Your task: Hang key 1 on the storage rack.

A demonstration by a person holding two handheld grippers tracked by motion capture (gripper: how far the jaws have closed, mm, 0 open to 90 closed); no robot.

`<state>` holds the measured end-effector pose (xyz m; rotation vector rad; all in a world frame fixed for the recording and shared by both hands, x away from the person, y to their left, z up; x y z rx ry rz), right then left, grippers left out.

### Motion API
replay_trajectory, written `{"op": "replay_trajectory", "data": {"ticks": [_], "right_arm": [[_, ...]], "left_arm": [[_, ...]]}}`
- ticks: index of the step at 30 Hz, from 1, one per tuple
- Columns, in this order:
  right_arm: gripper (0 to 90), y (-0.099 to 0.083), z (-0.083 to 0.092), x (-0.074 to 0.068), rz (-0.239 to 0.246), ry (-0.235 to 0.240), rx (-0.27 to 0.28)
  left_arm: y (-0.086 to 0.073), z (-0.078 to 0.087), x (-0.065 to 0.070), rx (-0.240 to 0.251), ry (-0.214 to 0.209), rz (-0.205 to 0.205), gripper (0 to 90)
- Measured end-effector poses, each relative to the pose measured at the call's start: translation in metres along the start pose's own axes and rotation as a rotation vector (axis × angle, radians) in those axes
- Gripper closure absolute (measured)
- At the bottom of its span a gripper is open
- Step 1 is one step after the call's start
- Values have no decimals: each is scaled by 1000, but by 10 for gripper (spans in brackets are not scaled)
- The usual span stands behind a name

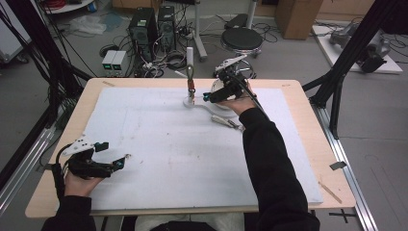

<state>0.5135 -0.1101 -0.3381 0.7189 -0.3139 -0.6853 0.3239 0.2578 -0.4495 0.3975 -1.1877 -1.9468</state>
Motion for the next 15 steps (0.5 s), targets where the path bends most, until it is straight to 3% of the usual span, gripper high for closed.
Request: {"op": "replay_trajectory", "data": {"ticks": [4,6,10,15], "right_arm": [[8,-13,7,5,-10,-14,18],[8,-20,7,9,-7,-26,-15],[8,-29,12,15,-29,-21,4],[8,-49,11,22,-45,-33,-18]], "left_arm": [[0,0,1,1,-4,2,39],[1,0,1,2,-5,1,39],[1,0,2,2,-6,2,39],[1,0,1,3,-5,1,39]]}}
Point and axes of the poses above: each handheld gripper's, and its own axes: z roughly backward along the jaws, y roughly out of its top, x roughly to its right, the point moved 6 cm from there along -z, roughly forward along the jaws, and after that the axes turned 5 degrees about -x, right-handed, at the moved point
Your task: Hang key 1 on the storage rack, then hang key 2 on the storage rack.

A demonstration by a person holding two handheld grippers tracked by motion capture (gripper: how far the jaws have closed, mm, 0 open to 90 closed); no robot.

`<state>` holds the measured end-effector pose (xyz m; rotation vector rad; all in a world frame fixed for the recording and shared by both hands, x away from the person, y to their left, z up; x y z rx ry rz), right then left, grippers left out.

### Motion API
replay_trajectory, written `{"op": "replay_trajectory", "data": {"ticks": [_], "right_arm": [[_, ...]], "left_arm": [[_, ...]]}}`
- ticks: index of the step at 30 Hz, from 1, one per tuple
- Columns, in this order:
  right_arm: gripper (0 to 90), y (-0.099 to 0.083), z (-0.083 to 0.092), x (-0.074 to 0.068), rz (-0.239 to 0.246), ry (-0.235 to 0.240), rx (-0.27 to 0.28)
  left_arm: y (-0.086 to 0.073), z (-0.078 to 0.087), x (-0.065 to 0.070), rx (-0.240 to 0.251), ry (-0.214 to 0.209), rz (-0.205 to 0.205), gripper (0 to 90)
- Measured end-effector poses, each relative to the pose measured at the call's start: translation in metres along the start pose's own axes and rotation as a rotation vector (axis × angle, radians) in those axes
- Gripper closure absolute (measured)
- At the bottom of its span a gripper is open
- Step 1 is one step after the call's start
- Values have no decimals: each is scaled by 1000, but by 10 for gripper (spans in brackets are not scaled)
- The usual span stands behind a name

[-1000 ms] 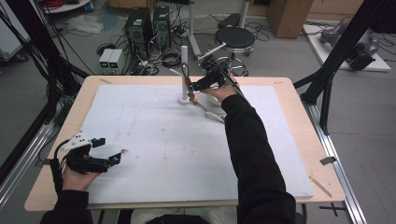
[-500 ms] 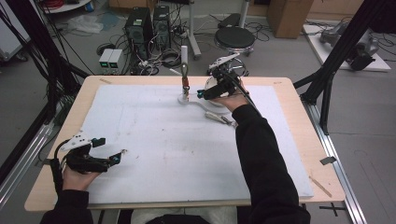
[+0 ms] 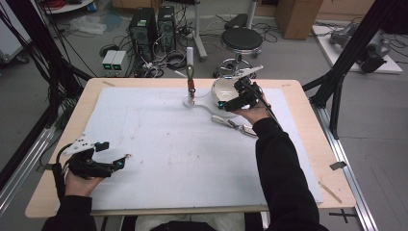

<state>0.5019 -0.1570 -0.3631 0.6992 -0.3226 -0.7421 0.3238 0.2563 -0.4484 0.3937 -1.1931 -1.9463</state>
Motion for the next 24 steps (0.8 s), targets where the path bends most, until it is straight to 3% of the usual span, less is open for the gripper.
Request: {"op": "replay_trajectory", "data": {"ticks": [9,24], "right_arm": [[8,-27,-1,10,-27,16,-15],[9,-38,-10,6,-3,43,-39]], "left_arm": [[0,-1,-1,-1,0,2,39],[0,-1,-1,-3,2,1,39]]}}
Point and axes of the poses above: each handheld gripper's, and its own axes: z roughly backward along the jaws, y roughly out of its top, x roughly to its right, the point moved 6 cm from there along -z, roughly forward along the jaws, and after that the axes turned 5 degrees about -x, right-handed, at the moved point
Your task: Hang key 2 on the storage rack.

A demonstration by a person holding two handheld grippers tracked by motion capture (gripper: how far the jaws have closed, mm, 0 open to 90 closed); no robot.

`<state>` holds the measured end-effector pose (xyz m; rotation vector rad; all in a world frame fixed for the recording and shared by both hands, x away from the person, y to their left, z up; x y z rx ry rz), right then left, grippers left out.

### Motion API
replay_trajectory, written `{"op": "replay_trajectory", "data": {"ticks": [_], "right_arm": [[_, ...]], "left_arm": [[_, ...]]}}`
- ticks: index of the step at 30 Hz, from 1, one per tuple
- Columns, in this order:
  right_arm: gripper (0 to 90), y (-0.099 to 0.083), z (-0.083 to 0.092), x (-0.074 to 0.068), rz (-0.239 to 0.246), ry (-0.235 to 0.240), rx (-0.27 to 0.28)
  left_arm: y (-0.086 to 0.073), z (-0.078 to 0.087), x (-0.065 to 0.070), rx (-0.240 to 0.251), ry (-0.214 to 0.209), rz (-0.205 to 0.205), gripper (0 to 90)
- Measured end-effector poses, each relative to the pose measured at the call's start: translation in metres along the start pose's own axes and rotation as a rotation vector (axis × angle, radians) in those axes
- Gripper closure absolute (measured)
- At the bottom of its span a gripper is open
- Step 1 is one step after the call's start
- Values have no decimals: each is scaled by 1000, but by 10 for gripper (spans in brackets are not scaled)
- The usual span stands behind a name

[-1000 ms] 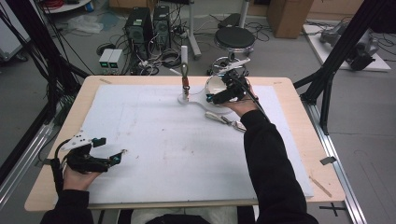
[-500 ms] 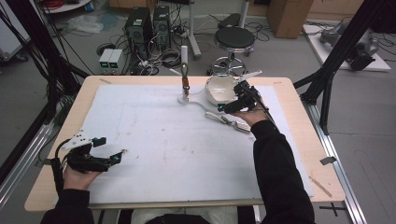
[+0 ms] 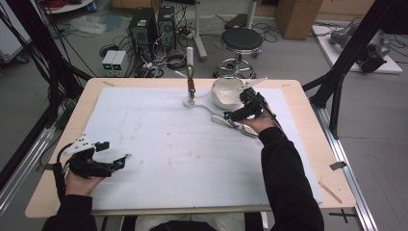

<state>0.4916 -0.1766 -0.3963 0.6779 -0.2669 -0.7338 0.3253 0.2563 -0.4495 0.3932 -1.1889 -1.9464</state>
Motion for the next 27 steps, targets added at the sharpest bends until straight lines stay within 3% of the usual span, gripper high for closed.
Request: {"op": "replay_trajectory", "data": {"ticks": [17,27], "right_arm": [[47,-22,-36,-5,28,61,-122],[66,-24,-50,-14,63,91,-156]], "left_arm": [[0,0,1,1,-11,-2,39],[0,0,2,0,-13,-2,39]]}}
Point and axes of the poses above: each handheld gripper's, and its own axes: z roughly backward along the jaws, y roughly out of its top, x roughly to its right, the point moved 6 cm from there along -z, roughly forward along the jaws, and after that the axes turned 5 degrees about -x, right-handed, at the moved point
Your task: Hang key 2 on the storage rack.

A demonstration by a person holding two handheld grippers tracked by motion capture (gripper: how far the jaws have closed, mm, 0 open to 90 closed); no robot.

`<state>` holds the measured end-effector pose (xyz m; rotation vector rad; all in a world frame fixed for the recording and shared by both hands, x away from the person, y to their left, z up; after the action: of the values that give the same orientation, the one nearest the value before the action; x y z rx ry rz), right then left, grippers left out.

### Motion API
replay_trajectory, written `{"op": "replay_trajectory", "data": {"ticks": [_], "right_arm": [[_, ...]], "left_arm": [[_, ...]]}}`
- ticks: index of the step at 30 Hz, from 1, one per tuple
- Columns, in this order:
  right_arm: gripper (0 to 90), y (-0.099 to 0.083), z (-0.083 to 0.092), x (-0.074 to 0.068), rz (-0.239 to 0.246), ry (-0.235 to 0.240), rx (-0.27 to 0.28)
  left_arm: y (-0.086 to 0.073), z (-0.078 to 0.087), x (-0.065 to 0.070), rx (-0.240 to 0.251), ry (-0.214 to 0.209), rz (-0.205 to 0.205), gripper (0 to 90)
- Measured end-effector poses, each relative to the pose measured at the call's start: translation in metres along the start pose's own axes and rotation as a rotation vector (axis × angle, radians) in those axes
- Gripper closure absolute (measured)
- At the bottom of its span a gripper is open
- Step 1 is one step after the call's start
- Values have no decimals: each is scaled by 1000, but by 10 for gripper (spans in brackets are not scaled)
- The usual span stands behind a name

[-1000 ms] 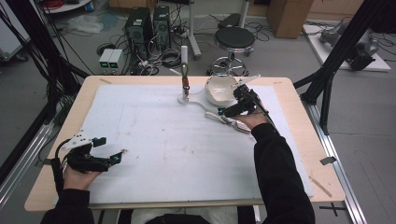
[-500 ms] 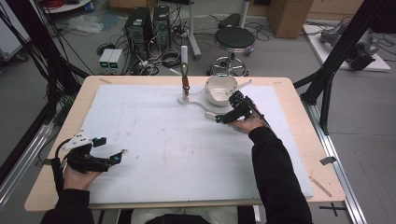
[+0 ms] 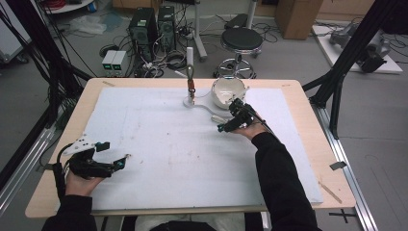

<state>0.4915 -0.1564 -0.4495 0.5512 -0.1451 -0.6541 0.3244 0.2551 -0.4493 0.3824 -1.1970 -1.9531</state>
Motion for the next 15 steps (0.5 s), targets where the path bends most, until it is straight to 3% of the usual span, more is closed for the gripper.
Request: {"op": "replay_trajectory", "data": {"ticks": [10,12,15], "right_arm": [[70,2,-20,-7,30,30,-28],[126,2,-23,-6,40,22,-32],[139,3,-27,-5,46,12,-31]], "left_arm": [[0,-1,0,-5,2,-2,39],[-1,-1,0,-6,2,-2,39],[-1,-1,0,-7,0,-2,39]]}}
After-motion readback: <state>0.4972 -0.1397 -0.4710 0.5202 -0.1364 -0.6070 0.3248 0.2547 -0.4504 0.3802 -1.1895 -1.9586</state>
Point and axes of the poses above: each handheld gripper's, and its own axes: z roughly backward along the jaws, y roughly out of its top, x roughly to its right, the point moved 6 cm from there along -z, roughly forward along the jaws, and after that the axes turned 5 degrees about -x, right-handed, at the moved point
